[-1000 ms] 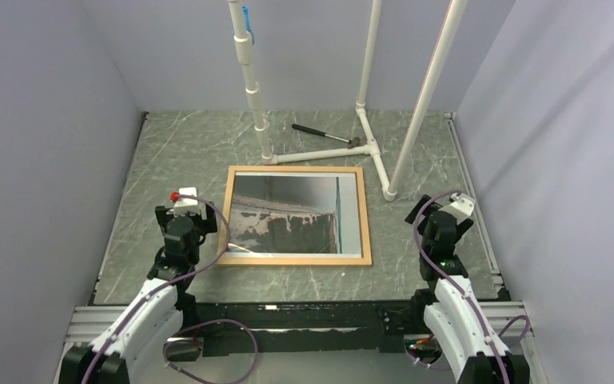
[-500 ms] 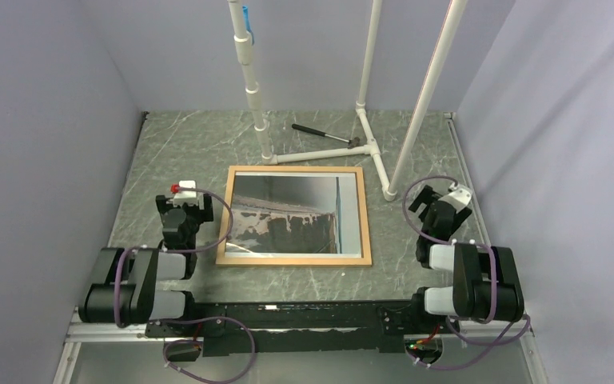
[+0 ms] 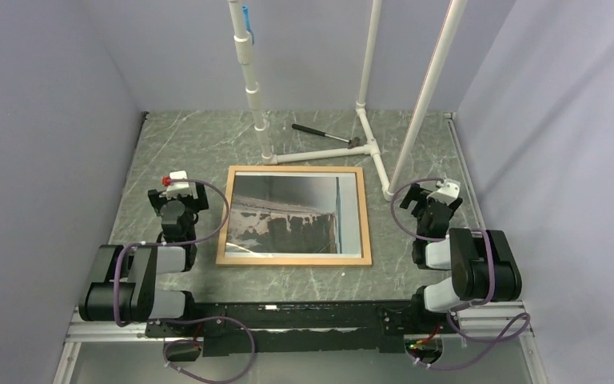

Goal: Put the photo into the frame
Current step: Reset both arms

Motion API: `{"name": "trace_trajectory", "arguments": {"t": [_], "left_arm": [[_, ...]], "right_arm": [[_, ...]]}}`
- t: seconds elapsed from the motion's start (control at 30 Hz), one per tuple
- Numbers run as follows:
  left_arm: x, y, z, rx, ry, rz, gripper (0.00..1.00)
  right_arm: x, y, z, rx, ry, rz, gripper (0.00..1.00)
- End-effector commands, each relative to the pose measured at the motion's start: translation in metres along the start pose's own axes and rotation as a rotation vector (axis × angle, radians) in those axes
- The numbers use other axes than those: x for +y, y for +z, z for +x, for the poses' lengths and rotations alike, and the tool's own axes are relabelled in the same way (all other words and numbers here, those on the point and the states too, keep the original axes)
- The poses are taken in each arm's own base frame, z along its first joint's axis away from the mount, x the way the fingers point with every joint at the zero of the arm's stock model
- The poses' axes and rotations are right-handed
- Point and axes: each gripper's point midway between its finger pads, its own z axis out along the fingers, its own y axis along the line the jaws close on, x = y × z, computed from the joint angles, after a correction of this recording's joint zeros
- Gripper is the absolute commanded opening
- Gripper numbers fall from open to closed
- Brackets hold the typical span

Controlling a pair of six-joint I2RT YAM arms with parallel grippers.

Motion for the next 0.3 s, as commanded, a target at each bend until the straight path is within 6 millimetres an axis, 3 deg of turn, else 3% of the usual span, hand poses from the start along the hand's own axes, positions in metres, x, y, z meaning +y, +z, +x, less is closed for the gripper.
{"name": "trace_trajectory", "arguments": {"t": [0.0,0.27], "left_arm": [[0.0016,0.0047,-0.0154,-0.048,-0.037,-0.022,0.99],[0.0003,0.005,-0.0169,-0.057,-0.03,-0.017,0.99]], "right_arm": [[0.0143,0.011,-0.0295,-0.097,-0.024,-0.042,1.0],[0.0185,0.0126,-0.0251,-0.066,-0.043,-0.048,1.0]]}}
